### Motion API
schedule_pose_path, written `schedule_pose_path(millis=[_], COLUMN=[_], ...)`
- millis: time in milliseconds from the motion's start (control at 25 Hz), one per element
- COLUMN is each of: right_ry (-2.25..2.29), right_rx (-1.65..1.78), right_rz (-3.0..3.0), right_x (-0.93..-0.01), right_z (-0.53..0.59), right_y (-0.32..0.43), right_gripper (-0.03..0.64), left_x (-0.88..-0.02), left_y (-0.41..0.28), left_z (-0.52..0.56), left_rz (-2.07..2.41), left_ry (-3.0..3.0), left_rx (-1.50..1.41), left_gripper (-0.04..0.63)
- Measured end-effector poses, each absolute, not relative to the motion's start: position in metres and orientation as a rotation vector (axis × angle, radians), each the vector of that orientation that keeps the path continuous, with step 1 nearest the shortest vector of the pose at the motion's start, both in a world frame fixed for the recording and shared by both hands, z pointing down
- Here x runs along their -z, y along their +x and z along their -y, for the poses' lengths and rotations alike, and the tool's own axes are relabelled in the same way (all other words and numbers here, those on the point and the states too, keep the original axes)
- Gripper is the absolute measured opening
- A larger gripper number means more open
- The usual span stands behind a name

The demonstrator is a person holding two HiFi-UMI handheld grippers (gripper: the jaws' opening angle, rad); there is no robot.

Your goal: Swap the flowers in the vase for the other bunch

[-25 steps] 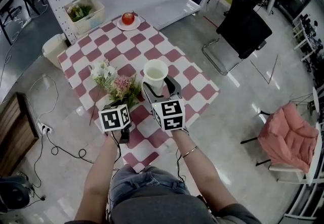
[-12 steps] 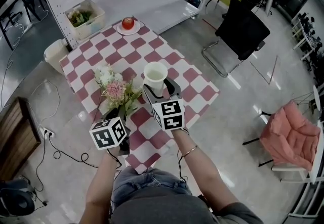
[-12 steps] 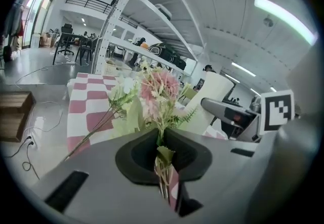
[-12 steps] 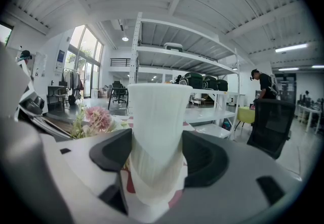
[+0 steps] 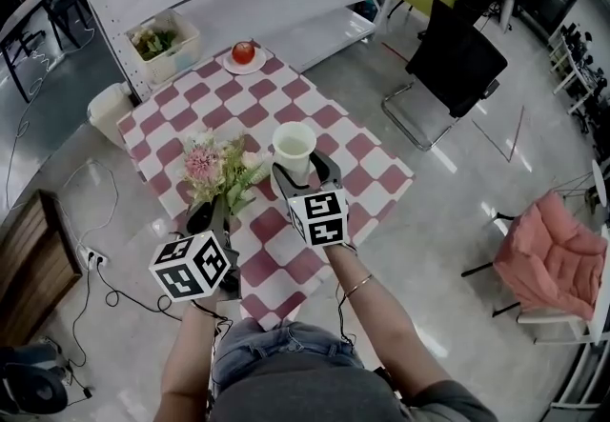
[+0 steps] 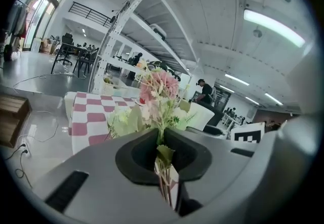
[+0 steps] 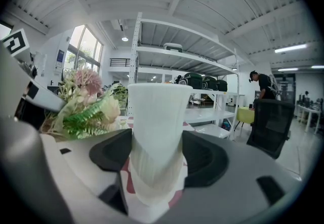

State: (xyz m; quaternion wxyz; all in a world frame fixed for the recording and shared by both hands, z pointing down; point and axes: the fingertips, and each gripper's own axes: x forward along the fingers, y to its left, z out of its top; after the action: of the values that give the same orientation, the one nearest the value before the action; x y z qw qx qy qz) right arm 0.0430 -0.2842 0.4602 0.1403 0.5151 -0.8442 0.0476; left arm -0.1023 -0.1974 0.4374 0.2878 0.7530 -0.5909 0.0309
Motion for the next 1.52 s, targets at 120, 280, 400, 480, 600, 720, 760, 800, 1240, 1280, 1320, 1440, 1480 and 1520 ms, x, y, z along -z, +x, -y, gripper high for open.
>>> schedule_pose_path(millis=[120,280,400,480,600,720,760,800,1240,1280,1320,1440,1480,1520], right_ry=[1.489,1.495,1.498,1.5,1.5,1.495,1.495,1.496,1.497,1.497,1.498,1.499,1.497,1.495], right_rx=[-0.138,-0.14,-0.141,-0.14,-0.142,-0.141,-0.139,-0.139,-0.156,-0.159,-0.16,-0.158,-0.156,-0.154], right_rz=[2.438,2.436,2.434,2.434,2.433,2.435,2.435,2.434,2.433,2.431,2.43,2.428,2.429,2.429], right_x=[-0.461,-0.46,-0.46,-0.46,-0.46,-0.461,-0.46,-0.46,-0.458,-0.457,-0.457,-0.457,-0.457,-0.457], right_z=[0.284,0.283,0.282,0.282,0.282,0.282,0.282,0.282,0.28,0.28,0.279,0.28,0.28,0.28], right_y=[0.043,0.043,0.043,0.043,0.044,0.042,0.042,0.042,0.043,0.043,0.042,0.041,0.04,0.04], right_gripper=[0.316,0.316,0.316,0.316,0.316,0.316,0.316,0.316,0.316,0.316,0.316,0.316,0.316,0.316], left_x=[-0.411,-0.367,-0.336,-0.318,-0.297,-0.281,-0.276,-0.27,-0.214,-0.209,-0.204,-0.188,-0.184,-0.18], left_y=[-0.104,-0.098,-0.088,-0.078,-0.064,-0.052,-0.048,-0.045,-0.009,-0.005,-0.001,0.01,0.013,0.017], left_z=[0.2,0.213,0.225,0.235,0.249,0.26,0.264,0.267,0.303,0.306,0.309,0.317,0.32,0.323], left_rz=[1.603,1.623,1.63,1.628,1.594,1.556,1.543,1.529,1.428,1.422,1.413,1.387,1.38,1.375], left_ry=[2.061,2.187,2.298,2.37,2.43,2.457,2.47,2.483,2.597,2.611,2.626,2.667,2.678,2.688], left_rx=[-0.011,0.06,0.091,0.104,0.145,0.19,0.205,0.223,0.356,0.36,0.365,0.384,0.39,0.395], left_gripper=[0.038,0.038,0.038,0.038,0.037,0.037,0.037,0.037,0.037,0.037,0.037,0.037,0.037,0.037])
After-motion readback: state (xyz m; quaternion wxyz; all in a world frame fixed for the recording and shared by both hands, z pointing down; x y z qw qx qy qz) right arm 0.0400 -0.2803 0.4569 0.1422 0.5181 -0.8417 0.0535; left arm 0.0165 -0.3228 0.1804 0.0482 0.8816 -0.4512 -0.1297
